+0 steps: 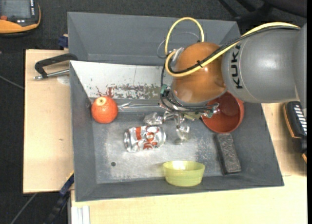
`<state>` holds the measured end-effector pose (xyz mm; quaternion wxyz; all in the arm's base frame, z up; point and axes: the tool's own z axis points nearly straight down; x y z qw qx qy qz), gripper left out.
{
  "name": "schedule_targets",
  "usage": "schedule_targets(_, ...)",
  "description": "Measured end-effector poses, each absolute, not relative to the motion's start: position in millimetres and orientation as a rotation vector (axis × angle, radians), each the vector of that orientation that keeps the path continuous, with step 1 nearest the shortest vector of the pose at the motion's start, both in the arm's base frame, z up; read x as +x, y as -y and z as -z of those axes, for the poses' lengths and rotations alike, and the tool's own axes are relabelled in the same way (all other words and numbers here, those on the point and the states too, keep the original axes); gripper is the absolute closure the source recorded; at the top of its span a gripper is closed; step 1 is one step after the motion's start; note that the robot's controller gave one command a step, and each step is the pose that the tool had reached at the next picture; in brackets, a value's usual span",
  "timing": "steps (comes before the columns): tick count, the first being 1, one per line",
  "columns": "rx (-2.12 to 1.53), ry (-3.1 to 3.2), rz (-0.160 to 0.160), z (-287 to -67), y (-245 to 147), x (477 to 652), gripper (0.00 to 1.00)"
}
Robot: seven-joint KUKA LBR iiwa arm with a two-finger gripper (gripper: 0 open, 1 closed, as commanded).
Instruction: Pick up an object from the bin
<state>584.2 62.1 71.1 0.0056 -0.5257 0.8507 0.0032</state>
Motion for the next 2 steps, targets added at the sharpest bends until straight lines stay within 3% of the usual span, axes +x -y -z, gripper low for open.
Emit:
schedule_targets(1,-1.599,-2.690,-0.015,-71.0,-85.9,558.6,0.00)
schedule_targets(2,-1.594,-2.691,-0.013,-71.0,-84.2,559.8,1.00)
